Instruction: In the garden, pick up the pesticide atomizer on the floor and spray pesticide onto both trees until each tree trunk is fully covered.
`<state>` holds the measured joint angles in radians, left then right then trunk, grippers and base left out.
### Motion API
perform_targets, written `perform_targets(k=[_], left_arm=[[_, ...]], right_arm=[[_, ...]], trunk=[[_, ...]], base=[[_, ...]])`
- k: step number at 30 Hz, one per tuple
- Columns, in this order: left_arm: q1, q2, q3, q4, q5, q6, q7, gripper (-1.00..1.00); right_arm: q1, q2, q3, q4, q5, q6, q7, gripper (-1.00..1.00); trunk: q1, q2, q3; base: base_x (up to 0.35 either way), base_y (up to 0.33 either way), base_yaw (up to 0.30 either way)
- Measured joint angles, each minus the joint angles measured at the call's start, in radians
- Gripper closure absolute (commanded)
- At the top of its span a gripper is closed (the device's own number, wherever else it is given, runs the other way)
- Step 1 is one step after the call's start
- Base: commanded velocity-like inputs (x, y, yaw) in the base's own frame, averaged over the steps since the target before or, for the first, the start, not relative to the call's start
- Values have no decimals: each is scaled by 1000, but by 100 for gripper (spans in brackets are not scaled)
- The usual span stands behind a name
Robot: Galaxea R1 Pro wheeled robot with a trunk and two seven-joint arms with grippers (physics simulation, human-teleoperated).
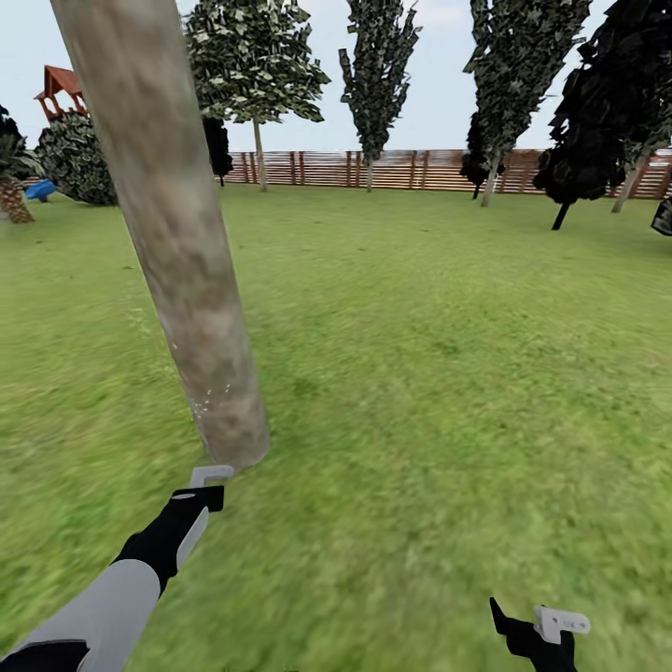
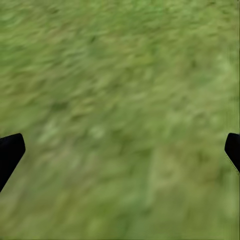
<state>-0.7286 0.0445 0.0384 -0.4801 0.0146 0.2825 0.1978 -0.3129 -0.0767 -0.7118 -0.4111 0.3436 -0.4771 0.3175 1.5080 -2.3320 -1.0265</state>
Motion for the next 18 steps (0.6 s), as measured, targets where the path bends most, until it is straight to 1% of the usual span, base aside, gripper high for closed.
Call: perform_targets(k=[2,5,9,11,13,14,15,16,18], left_arm=[[0,0,0,0,1,0,1,100],[0,2,1,-1,1,-3,0,100],[-6,2,-3,-15,-5,3,3,100],[-14,-4,-3,-19,-7,5,6,100],[-20,-32,-5,-33,-7,6,21,100],[-30,-69,-7,-61,-17,12,49,100],[-36,-84,-7,-78,-22,22,64,100],[-47,-89,-7,-90,-26,37,71,100],[-67,-84,-6,-102,-28,74,75,100]], right_arm=[[0,0,0,0,0,0,0,-100],[0,1,0,0,0,0,0,-100],[0,1,0,-1,0,-1,0,-100],[0,1,0,-1,0,0,0,-100],[0,0,0,-1,0,-1,0,-100],[0,0,0,-2,0,-1,0,-100],[0,0,0,-2,0,-1,0,-100],[0,0,0,-2,0,-1,0,-100],[0,0,0,-2,0,-2,0,-100]], trunk=[[0,0,0],[0,0,0],[0,0,0],[0,0,0],[0,0,0],[0,0,0],[0,0,0],[0,0,0],[0,0,0]], base=[[1,-165,276],[0,-8,261],[0,-1,58],[0,0,5],[0,0,1],[0,0,0],[0,0,0],[0,0,0],[0,0,0]])
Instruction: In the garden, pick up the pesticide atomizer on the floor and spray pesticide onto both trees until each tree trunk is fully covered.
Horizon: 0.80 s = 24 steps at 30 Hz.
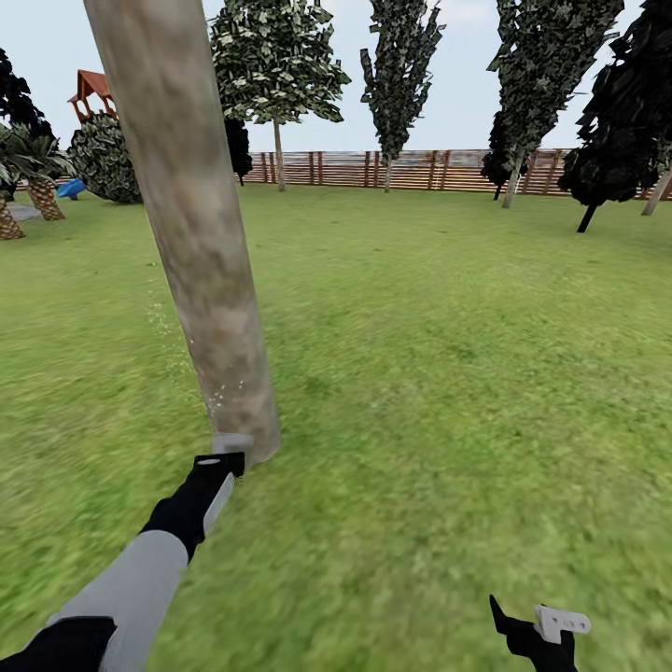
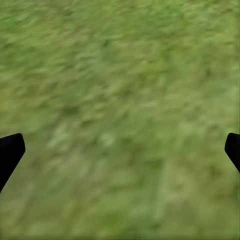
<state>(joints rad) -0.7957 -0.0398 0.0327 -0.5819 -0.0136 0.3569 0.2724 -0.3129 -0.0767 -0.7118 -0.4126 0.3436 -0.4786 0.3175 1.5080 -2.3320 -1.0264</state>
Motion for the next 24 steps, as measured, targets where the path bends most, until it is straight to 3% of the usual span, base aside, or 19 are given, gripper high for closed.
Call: perform_targets(k=[2,4,6,9,10,11,15,19,22,24], left_arm=[[-9,32,3,-3,-5,23,-6,100],[-11,84,4,-2,-2,29,-20,100],[-11,135,2,-1,-1,38,-85,100],[-12,130,-3,-7,6,98,-132,100],[-12,117,-12,-16,9,117,-136,100],[-13,88,-43,-48,8,136,-139,100],[-12,52,-74,-138,5,242,-139,100],[-4,71,-73,-199,-4,269,-140,100],[-2,129,-67,-205,-4,271,-140,100],[0,144,-65,-205,6,271,-140,100]], right_arm=[[0,0,0,0,0,0,0,-100],[0,0,0,1,0,0,0,-100],[0,0,0,1,0,0,0,-100],[0,0,0,2,0,0,0,-100],[0,0,0,2,0,0,0,-100],[0,0,0,2,0,0,0,-100],[0,0,0,0,0,0,0,-100],[0,0,0,1,0,1,0,-100],[0,0,0,1,0,0,0,-100],[0,0,0,1,0,0,0,-100]], trunk=[[0,0,0],[0,0,0],[0,0,0],[0,0,0],[0,0,0],[0,0,0],[0,0,0],[0,0,0],[0,0,0],[0,0,0]], base=[[0,0,0],[0,0,0],[0,0,0],[0,0,0],[0,0,0],[0,0,0],[2,0,0],[220,47,0],[182,60,0],[31,10,0]])
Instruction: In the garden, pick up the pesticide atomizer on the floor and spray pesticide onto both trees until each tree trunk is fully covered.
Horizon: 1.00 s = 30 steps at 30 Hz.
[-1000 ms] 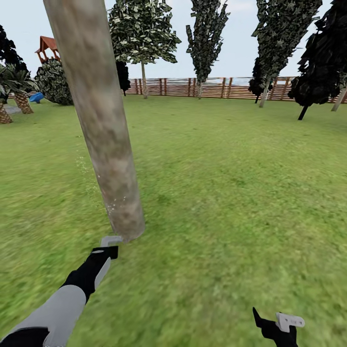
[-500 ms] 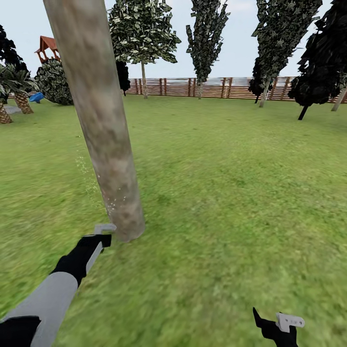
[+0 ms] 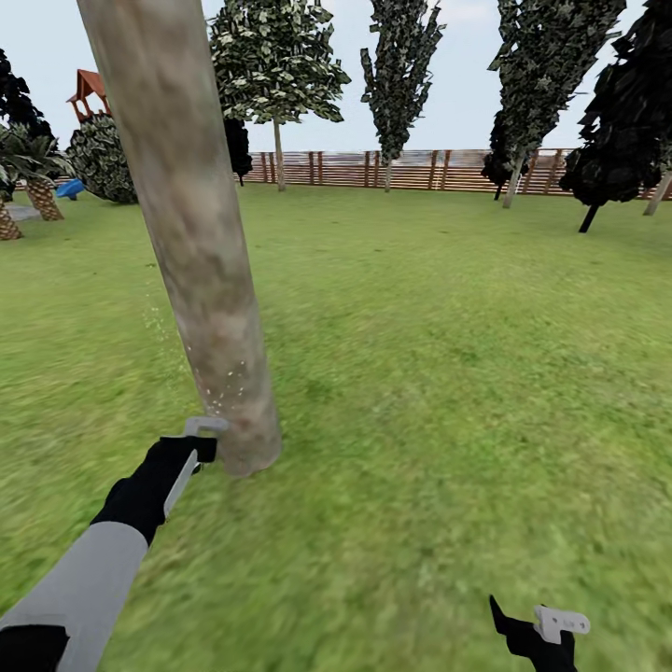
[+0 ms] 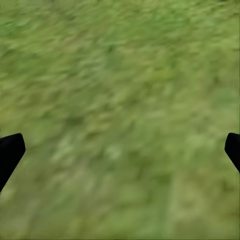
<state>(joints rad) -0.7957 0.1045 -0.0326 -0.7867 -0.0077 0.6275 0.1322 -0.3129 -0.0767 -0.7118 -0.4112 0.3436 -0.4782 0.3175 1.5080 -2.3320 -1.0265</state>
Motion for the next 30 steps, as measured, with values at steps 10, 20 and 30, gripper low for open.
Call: perform_targets(k=[10,20,30], left_arm=[[-22,-124,-9,-9,1,17,9,100],[-19,-29,-6,-102,23,85,3,100],[-27,-64,0,-177,-4,137,4,100]], right_arm=[[0,2,0,0,0,0,0,-100],[0,2,0,0,0,1,0,-100],[0,2,0,0,0,0,0,-100]], trunk=[[0,0,0],[0,0,0],[0,0,0]], base=[[1,0,233],[0,0,14],[0,0,0]])
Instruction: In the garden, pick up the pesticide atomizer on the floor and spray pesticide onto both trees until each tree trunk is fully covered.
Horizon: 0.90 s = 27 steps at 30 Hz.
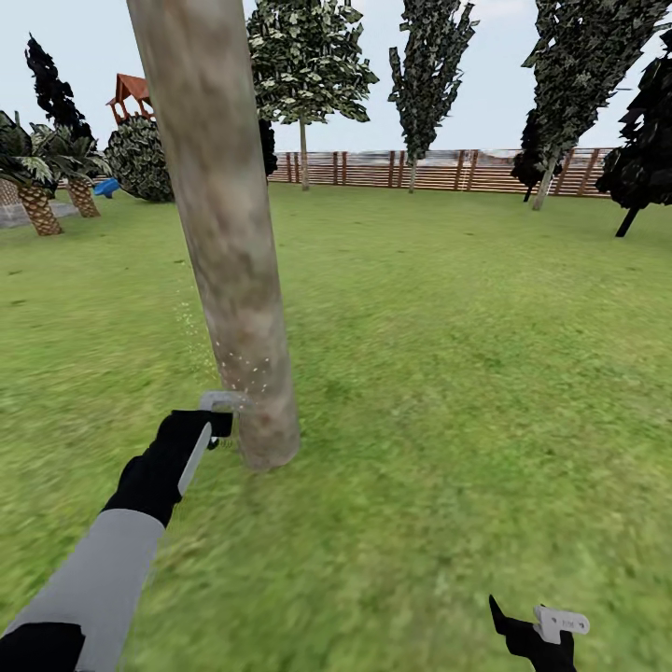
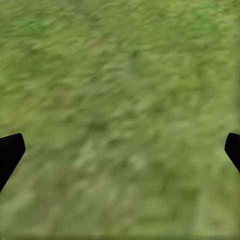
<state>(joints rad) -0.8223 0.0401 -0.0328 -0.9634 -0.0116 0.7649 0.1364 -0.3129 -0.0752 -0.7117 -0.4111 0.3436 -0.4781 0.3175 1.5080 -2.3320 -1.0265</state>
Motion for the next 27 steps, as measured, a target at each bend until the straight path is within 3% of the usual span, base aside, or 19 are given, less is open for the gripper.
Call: perform_targets(k=[3,6,7,9,12,15,16,17,18,21,22,27], left_arm=[[0,57,3,-2,12,7,-1,100],[2,51,-2,-33,23,35,-2,100],[2,20,-8,-88,25,94,-1,100],[1,-33,-15,-140,22,131,1,100],[0,-58,-55,-171,8,144,4,100],[0,-43,-58,-176,0,154,6,100],[-1,-13,-55,-176,-8,157,6,100],[-2,34,-34,-176,-1,163,5,100],[-3,59,-15,-176,-10,168,3,100],[-11,67,7,-180,20,172,0,100],[-13,49,7,-194,27,177,0,100],[-75,-95,5,-220,20,232,4,100]], right_arm=[[0,0,0,0,0,1,0,-100],[0,0,0,0,0,1,0,-100],[0,0,0,0,0,1,0,-100],[0,0,0,0,0,0,0,-100],[0,0,0,0,0,1,0,-100],[0,0,0,0,0,1,0,-100],[0,0,0,0,0,1,0,-100],[0,0,0,0,0,1,0,-100],[0,0,0,0,0,1,0,-100],[0,0,0,0,0,0,0,-100],[0,0,0,0,0,1,0,-100],[0,0,0,0,0,1,0,-100]], trunk=[[0,0,0],[0,0,0],[0,0,0],[0,0,0],[0,0,0],[0,0,0],[0,0,0],[0,0,0],[0,0,0],[0,0,0],[0,0,0],[0,0,0]], base=[[0,0,0],[0,0,0],[-95,0,0],[-205,0,0],[-56,0,0],[-5,0,0],[0,0,0],[0,0,0],[0,0,0],[0,0,0],[0,0,0],[0,0,0]])
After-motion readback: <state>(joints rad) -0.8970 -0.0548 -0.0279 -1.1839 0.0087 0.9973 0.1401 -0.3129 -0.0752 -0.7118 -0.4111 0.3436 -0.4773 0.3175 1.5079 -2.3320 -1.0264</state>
